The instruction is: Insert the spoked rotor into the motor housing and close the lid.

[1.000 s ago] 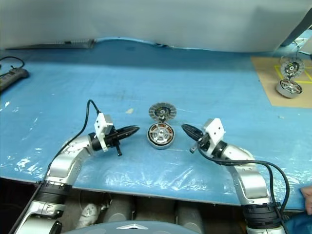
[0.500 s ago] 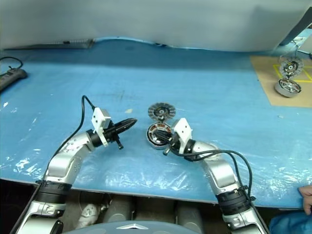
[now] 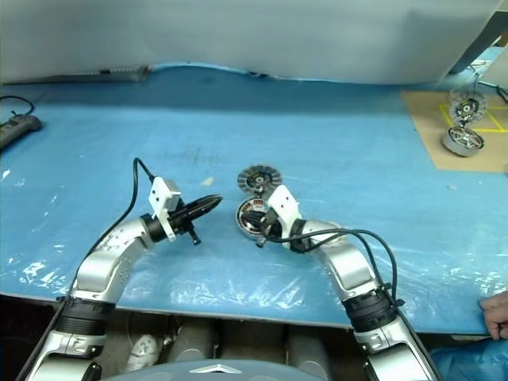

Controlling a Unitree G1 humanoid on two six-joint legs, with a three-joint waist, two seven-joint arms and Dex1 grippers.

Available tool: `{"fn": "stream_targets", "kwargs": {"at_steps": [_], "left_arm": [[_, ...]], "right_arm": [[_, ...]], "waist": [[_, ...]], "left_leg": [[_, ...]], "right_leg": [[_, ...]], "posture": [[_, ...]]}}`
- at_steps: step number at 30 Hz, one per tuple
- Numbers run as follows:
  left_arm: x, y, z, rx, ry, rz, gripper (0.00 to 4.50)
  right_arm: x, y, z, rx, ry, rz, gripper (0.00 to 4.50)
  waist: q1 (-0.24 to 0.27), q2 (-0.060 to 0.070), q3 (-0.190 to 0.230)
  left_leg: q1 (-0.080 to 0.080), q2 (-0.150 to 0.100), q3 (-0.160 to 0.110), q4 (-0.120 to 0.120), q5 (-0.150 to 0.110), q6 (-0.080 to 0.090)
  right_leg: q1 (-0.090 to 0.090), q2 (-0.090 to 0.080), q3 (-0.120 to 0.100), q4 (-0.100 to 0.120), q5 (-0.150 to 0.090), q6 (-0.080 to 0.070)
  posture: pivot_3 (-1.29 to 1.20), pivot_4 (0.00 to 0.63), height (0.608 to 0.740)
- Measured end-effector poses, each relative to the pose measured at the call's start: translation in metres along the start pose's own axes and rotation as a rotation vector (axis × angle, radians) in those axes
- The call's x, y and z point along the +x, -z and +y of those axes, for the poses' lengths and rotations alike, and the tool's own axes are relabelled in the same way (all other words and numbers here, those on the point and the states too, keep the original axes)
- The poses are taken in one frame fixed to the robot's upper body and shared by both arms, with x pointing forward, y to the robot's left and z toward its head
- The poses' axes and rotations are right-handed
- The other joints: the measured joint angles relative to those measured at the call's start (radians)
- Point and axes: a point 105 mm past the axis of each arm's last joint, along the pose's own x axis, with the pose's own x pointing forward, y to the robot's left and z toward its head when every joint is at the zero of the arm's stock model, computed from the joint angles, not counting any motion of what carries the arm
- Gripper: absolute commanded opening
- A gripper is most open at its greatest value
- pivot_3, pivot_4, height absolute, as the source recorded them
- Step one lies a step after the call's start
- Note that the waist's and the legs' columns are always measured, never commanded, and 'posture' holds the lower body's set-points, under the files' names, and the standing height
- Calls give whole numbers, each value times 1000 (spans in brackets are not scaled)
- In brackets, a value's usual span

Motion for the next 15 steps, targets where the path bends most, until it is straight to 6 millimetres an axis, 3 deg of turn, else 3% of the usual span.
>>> {"fn": "stream_targets", "kwargs": {"at_steps": [4, 9, 13, 15], "left_arm": [[-2, 2, -5, -9, 28, 1, 43], [-9, 16, -17, -16, 78, 26, 43], [-14, 24, -21, 22, 79, 33, 43], [-16, 27, -24, 32, 71, 15, 43]], "right_arm": [[-21, -11, -9, 24, -10, -30, 0], [-50, -34, -36, -69, 21, -22, 0], [-63, -25, -76, -149, 138, 96, 0], [-63, -19, -107, -192, 242, 156, 0]], "waist": [[-2, 0, 0], [-5, 0, 0], [-5, 0, 0], [-8, 0, 0]], "left_leg": [[-3, 0, 0, 0, 0, 0], [-2, 1, 0, -1, 0, 0], [-2, 0, 0, 1, 0, 0], [-2, 0, 1, 1, 0, 0]], "right_leg": [[-3, 0, 0, 0, 2, 4], [-3, 1, 0, 1, 2, 4], [-3, 1, 0, 1, 0, 0], [-3, 1, 1, 1, 0, 0]], "posture": [[0, 150, 740], [0, 150, 740], [0, 150, 740], [0, 150, 740]]}}
